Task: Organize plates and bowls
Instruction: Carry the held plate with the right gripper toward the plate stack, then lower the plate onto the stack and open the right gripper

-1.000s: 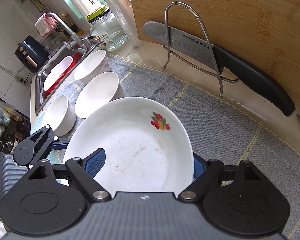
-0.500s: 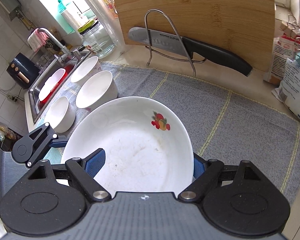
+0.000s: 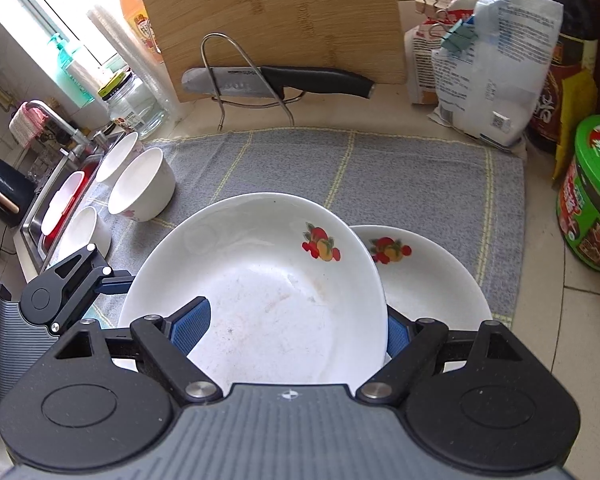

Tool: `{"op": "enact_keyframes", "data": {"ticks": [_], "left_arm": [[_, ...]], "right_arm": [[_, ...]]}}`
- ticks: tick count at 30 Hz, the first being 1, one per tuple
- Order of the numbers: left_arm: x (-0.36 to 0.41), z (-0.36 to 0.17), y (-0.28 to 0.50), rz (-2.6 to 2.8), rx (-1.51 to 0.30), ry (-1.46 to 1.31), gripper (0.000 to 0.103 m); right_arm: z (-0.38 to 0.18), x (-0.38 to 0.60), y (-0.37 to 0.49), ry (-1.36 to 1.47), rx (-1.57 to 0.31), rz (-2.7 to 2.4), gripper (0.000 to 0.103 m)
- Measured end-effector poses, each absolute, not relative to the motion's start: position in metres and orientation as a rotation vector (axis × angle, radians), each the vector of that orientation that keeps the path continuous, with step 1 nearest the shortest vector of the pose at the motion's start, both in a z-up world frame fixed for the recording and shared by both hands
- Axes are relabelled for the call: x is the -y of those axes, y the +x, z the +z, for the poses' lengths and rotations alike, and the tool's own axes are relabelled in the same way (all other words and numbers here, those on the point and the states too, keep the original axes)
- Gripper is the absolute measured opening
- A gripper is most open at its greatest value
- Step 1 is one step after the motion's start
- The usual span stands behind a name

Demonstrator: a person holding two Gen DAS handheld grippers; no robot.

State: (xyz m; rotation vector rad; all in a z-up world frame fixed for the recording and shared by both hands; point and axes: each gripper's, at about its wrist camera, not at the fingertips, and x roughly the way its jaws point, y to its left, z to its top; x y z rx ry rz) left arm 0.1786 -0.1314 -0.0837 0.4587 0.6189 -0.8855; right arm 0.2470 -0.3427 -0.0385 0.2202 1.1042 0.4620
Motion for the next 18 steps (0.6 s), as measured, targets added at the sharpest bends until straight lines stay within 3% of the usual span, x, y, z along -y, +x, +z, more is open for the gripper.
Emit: {"op": "enact_keyframes", "data": {"ticks": [18], "left_arm": [[0.151, -0.096, 0.194, -1.04, -0.632, 0.506, 0.102]], "right_arm": [[-0.051, 0.381, 0.219, 0.283, -1.126, 0.308, 0.09]]}}
